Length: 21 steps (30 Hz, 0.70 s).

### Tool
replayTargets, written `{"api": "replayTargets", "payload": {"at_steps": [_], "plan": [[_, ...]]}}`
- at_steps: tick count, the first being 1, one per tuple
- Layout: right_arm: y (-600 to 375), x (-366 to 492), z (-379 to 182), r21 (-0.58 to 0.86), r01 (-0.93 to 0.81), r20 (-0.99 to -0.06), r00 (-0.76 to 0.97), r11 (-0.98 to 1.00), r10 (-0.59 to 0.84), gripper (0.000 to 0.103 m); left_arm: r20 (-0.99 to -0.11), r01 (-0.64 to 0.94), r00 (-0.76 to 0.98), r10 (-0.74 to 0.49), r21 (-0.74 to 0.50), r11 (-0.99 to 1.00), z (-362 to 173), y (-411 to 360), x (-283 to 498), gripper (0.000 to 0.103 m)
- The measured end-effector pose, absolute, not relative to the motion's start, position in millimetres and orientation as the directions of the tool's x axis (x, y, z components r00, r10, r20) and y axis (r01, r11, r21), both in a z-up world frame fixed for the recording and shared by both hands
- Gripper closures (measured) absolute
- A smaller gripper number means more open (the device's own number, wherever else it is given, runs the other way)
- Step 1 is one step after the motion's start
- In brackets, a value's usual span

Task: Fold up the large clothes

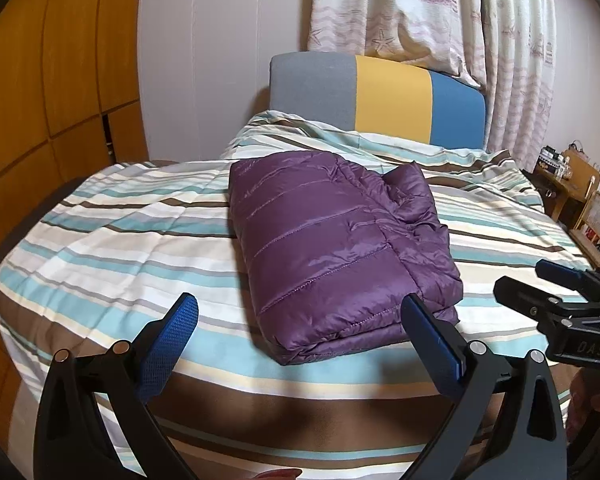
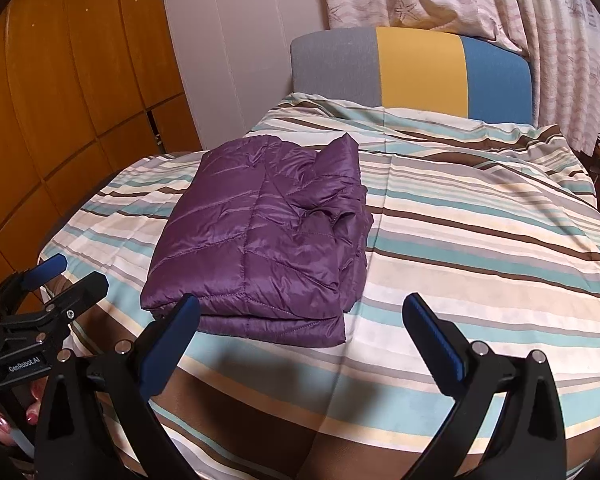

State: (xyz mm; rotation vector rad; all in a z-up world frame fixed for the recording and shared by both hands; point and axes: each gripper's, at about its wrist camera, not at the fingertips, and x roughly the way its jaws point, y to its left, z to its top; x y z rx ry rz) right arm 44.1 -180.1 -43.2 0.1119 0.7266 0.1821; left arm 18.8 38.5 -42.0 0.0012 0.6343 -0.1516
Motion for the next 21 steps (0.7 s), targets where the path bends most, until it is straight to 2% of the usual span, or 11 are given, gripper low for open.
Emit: {"api": "replayTargets", "payload": {"at_steps": [21], "plan": [[-184.2, 44.0, -46.4, 0.176, -0.115, -0.655, 0.728, 0.978, 0.204, 0.002, -0.607, 0.134, 0.782, -0.137, -0.051, 0.99, -47.4, 36.9, 18.6, 0.003]]}}
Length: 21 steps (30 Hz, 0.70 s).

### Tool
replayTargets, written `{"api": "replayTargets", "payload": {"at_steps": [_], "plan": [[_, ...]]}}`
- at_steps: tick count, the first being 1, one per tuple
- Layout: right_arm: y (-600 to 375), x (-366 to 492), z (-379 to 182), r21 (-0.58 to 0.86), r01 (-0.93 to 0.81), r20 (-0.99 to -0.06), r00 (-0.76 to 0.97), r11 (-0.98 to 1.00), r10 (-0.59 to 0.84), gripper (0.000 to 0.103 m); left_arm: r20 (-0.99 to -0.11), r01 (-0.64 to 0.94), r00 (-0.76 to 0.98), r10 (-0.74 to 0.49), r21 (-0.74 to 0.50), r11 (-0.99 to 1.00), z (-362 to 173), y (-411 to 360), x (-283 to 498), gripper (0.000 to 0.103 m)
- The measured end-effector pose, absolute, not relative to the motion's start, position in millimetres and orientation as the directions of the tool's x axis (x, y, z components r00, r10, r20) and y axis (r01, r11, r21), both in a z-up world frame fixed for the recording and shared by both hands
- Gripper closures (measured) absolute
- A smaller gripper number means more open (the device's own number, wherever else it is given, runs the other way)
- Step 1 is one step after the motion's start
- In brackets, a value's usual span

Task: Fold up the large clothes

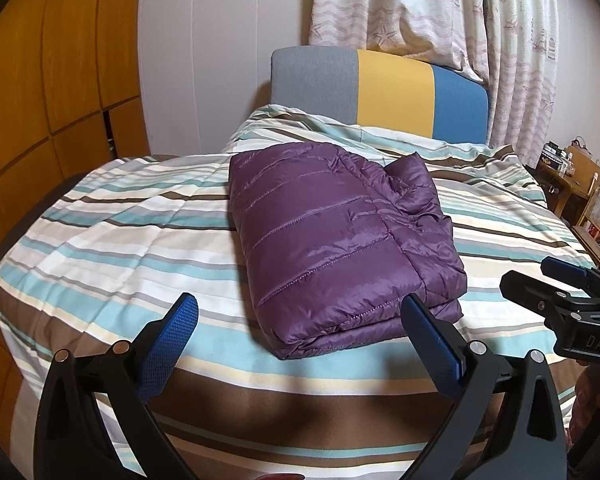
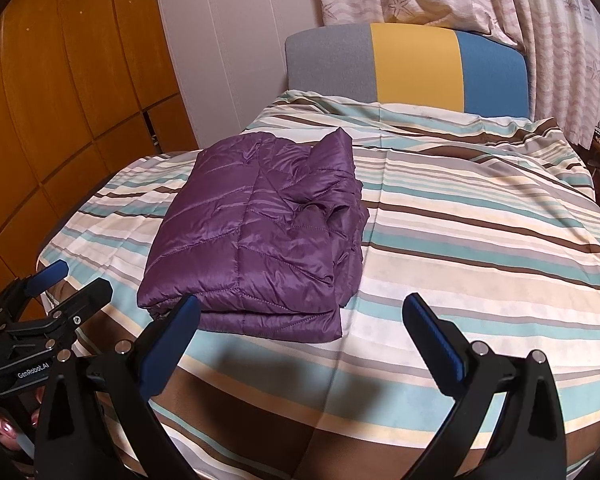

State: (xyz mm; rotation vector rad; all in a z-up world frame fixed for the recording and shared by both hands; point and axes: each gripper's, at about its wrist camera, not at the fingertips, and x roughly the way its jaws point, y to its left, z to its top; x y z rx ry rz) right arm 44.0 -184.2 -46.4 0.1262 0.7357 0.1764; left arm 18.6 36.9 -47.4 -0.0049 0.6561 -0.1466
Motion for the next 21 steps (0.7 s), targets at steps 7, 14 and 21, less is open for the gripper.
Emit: {"api": "replayTargets", "payload": {"at_steps": [7, 14, 21], "plan": [[-185.7, 44.6, -48.2, 0.18, -0.11, -0.659, 0.724, 0.977, 0.203, 0.002, -0.614, 0.128, 0.778, -0.134, -0.054, 0.99, -49.7, 33.5, 17.3, 0.003], [-186.2, 45.0, -49.3, 0.183, -0.111, -0.661, 0.721, 0.977, 0.206, 0.002, -0.622, 0.125, 0.771, -0.136, -0.062, 0.99, -51.5, 33.7, 17.2, 0.003], [-185.7, 45.5, -50.8, 0.184, -0.11, -0.665, 0.718, 0.977, 0.206, 0.002, -0.621, 0.125, 0.772, -0.135, -0.061, 0.99, -50.8, 33.7, 17.7, 0.003]]}}
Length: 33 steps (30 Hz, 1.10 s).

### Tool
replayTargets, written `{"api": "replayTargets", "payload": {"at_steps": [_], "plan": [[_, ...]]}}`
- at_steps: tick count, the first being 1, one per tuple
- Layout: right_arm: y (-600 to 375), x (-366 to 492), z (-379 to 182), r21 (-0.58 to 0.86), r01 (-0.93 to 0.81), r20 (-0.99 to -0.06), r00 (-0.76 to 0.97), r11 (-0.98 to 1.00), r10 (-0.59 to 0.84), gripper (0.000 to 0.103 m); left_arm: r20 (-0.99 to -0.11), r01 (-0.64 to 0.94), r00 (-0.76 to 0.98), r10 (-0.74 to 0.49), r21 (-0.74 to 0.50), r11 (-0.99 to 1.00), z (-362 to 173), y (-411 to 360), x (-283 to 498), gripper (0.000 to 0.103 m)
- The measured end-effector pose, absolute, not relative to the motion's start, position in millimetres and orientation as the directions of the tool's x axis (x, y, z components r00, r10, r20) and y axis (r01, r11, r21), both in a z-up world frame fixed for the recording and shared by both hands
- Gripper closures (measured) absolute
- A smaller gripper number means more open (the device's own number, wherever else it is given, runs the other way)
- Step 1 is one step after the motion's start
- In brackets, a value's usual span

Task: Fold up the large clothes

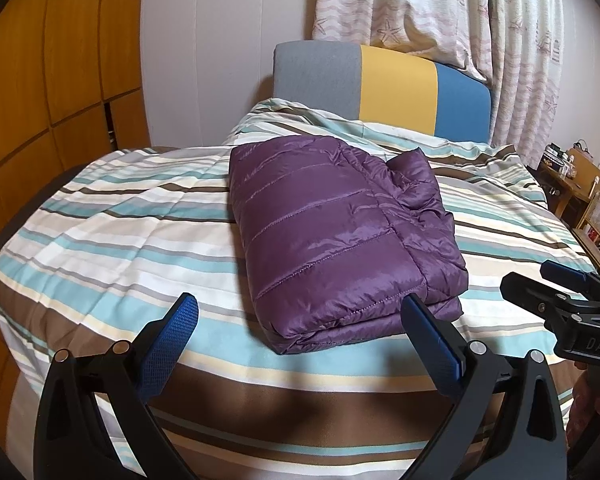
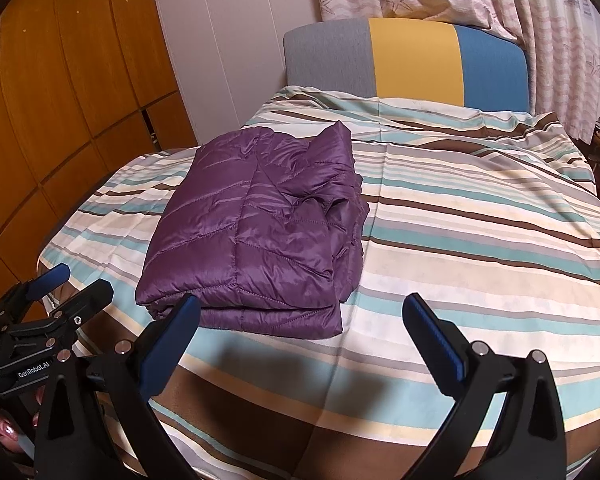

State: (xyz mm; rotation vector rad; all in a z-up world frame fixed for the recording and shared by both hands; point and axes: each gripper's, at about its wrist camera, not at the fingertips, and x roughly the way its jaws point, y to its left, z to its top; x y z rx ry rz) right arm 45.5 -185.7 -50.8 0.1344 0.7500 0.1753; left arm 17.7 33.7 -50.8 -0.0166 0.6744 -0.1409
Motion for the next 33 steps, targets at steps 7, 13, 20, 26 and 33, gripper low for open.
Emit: {"api": "replayTargets", "payload": {"at_steps": [7, 13, 20, 26, 33], "plan": [[-185.9, 46.0, -51.3, 0.185, -0.112, -0.665, 0.717, 0.976, 0.208, 0.002, -0.621, 0.134, 0.771, -0.143, -0.061, 0.989, -50.6, 32.3, 18.0, 0.003], [-185.8, 46.0, -51.2, 0.183, -0.109, -0.667, 0.716, 0.977, 0.205, 0.002, -0.621, 0.147, 0.77, -0.15, -0.056, 0.988, -51.0, 30.6, 17.4, 0.003], [-186.5, 45.3, -50.8, 0.184, -0.111, -0.668, 0.715, 0.977, 0.207, 0.002, -0.622, 0.145, 0.768, -0.149, -0.057, 0.988, -51.4, 29.0, 17.0, 0.003], [-187.7, 44.8, -50.7, 0.188, -0.111, -0.669, 0.713, 0.976, 0.21, 0.002, -0.625, 0.146, 0.766, -0.15, -0.058, 0.988, -52.1, 27.8, 17.5, 0.003], [-188.5, 45.0, -50.8, 0.19, -0.11, -0.671, 0.71, 0.976, 0.211, 0.002, -0.624, 0.152, 0.766, -0.157, -0.061, 0.986, -54.7, 24.8, 16.1, 0.003]]}}
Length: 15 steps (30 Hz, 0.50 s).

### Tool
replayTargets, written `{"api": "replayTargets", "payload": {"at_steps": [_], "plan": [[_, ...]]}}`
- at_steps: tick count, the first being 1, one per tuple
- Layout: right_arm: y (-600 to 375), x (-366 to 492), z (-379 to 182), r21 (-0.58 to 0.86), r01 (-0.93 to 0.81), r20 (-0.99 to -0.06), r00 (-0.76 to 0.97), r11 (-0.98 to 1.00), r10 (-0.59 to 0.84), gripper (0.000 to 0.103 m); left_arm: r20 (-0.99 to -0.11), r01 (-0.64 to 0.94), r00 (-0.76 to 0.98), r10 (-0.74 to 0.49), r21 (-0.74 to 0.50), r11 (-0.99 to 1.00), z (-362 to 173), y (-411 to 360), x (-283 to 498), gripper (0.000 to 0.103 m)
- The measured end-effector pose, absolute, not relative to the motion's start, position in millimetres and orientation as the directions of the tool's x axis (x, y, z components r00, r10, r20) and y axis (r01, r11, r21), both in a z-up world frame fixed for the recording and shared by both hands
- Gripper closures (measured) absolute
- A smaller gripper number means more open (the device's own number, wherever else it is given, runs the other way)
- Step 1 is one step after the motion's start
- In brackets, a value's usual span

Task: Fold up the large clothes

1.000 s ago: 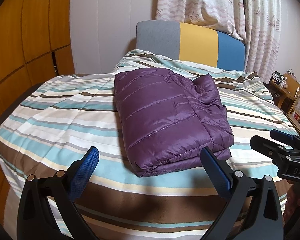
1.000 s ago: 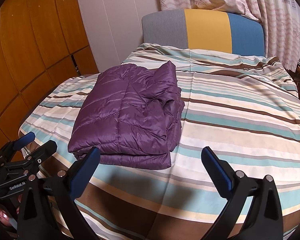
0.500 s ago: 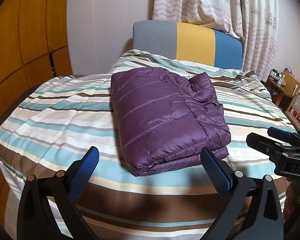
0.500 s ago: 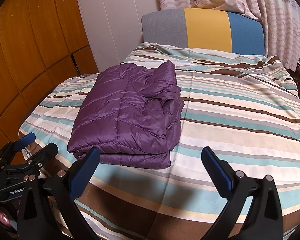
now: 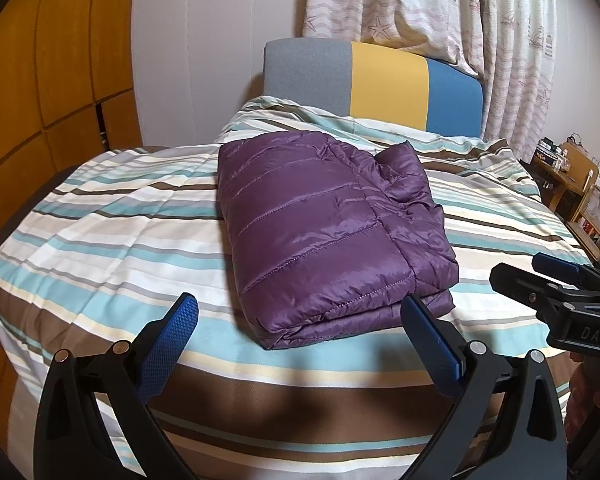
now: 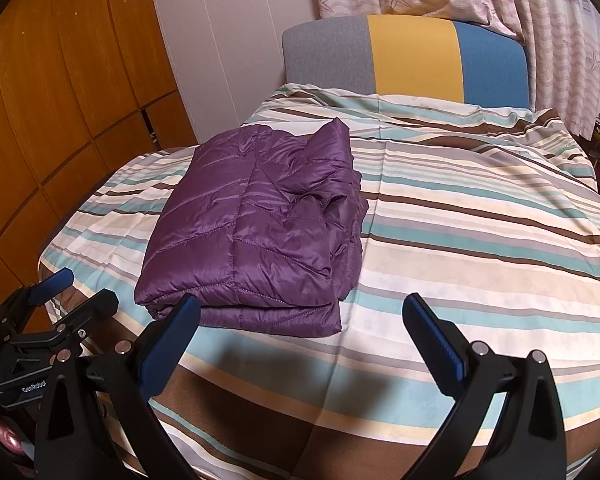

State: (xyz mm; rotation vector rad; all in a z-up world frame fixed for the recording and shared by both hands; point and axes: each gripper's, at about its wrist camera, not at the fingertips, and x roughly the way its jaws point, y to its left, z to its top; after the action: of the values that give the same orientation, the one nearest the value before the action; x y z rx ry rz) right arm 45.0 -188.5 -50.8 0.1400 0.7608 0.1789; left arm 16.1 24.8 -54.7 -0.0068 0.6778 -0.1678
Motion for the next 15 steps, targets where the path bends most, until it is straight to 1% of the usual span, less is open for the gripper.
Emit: {"api": "replayTargets", "payload": {"at_steps": [15], "plan": [[-190.2, 45.9, -52.2, 0.196, -0.105, -0.679, 0.703, 0.975, 0.213, 0.002, -0.621, 0.188, 0.757, -0.202, -0.09, 0.978, -53.9, 25.2, 14.3, 0.003]]}}
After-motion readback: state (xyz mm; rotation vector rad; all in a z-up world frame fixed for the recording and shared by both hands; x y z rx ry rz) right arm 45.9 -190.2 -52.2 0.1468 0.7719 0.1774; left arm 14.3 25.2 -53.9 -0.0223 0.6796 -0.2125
